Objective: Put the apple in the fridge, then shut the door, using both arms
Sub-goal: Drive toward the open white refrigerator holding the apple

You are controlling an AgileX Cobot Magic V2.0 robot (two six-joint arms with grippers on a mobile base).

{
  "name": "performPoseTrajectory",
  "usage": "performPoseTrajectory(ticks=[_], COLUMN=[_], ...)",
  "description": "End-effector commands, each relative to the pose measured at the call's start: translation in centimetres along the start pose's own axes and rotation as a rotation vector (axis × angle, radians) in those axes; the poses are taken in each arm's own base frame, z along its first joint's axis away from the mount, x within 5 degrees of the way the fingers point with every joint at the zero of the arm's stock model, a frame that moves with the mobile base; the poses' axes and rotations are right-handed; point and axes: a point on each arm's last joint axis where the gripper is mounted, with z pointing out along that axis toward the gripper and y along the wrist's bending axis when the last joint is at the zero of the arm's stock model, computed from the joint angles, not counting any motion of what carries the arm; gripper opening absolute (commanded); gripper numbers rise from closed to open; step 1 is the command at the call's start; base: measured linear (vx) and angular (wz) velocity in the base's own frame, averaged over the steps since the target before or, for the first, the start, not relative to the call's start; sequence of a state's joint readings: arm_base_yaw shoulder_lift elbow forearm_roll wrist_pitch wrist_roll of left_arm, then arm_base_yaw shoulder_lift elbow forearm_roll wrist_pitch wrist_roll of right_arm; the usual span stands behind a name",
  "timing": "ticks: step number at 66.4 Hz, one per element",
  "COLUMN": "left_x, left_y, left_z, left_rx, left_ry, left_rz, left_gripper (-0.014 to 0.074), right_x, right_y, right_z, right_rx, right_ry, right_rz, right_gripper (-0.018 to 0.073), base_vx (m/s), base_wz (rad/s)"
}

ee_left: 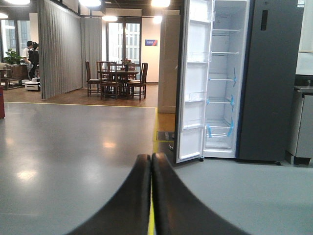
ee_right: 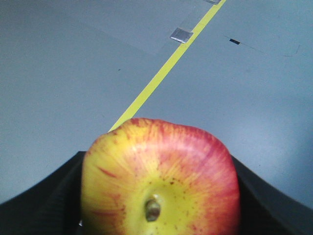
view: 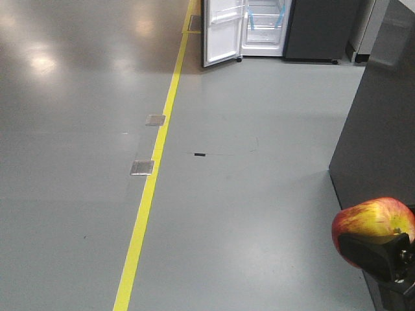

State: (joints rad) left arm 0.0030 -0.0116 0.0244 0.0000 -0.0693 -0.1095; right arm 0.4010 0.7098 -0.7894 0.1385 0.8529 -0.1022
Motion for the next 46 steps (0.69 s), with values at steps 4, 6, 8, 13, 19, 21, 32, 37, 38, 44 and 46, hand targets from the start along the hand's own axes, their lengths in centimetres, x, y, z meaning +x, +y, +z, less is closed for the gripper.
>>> performPoseTrajectory(ticks=[4, 6, 8, 13, 19, 21, 32, 37, 38, 44, 46], left_x=[0.21, 0.21, 0.21, 0.21, 0.21, 0.21, 0.21, 0.21, 0.21, 0.21, 0.21], left_y=[0.01, 0.01, 0.01, 0.01, 0.01, 0.01, 0.01, 0.01, 0.01, 0.01, 0.01], left_z=[-0.13, -0.13, -0.13, -0.13, -0.13, -0.13, -0.13, -0.13, -0.13, -0.13, -0.13], left_rx=[0.009, 0.009, 0.009, 0.009, 0.009, 0.009, 0.009, 0.009, 0.009, 0.009, 0.009], left_ry=[-0.059, -0.059, -0.059, -0.059, -0.059, -0.059, -0.059, -0.059, -0.059, -0.059, -0.059], left_rz=[-0.008, -0.008, -0.008, -0.008, -0.008, -0.008, -0.008, -0.008, -0.008, -0.008, -0.008], left_gripper=[-0.0006, -0.0006, -0.0006, -0.0006, -0.0006, -0.0006, -0.0006, -0.0006, -0.0006, -0.0006, -0.0006], right_x=[-1.3, -1.3, -1.3, -1.3, -1.3, -1.3, -1.3, -1.3, -1.3, -1.3, -1.3], right_y=[0.05, 0.05, 0.05, 0.05, 0.05, 0.05, 0.05, 0.05, 0.05, 0.05, 0.05], right_z=[-0.77, -0.77, -0.77, -0.77, -0.77, -0.77, -0.77, -0.77, -0.77, -0.77, -0.77], right_rx=[0.002, 0.002, 0.002, 0.002, 0.002, 0.002, 0.002, 0.002, 0.002, 0.002, 0.002], right_ry=[-0.102, -0.102, -0.102, -0.102, -0.102, -0.102, -0.102, -0.102, -0.102, -0.102, -0.102], right_rz=[0.002, 0.002, 0.002, 0.002, 0.002, 0.002, 0.002, 0.002, 0.002, 0.002, 0.002], right_gripper=[0.0194, 0.0194, 0.0194, 0.0194, 0.0194, 0.0194, 0.0194, 0.0194, 0.0194, 0.0194, 0.0194], base_vx=[0.25, 0.25, 0.26, 0.26, 0.26, 0.27, 0.27, 0.28, 0.28, 0.29, 0.29], base_wz=[-0.06, -0.06, -0.05, -0.04, -0.03, -0.03, -0.03, -0.03, -0.03, -0.03, -0.03])
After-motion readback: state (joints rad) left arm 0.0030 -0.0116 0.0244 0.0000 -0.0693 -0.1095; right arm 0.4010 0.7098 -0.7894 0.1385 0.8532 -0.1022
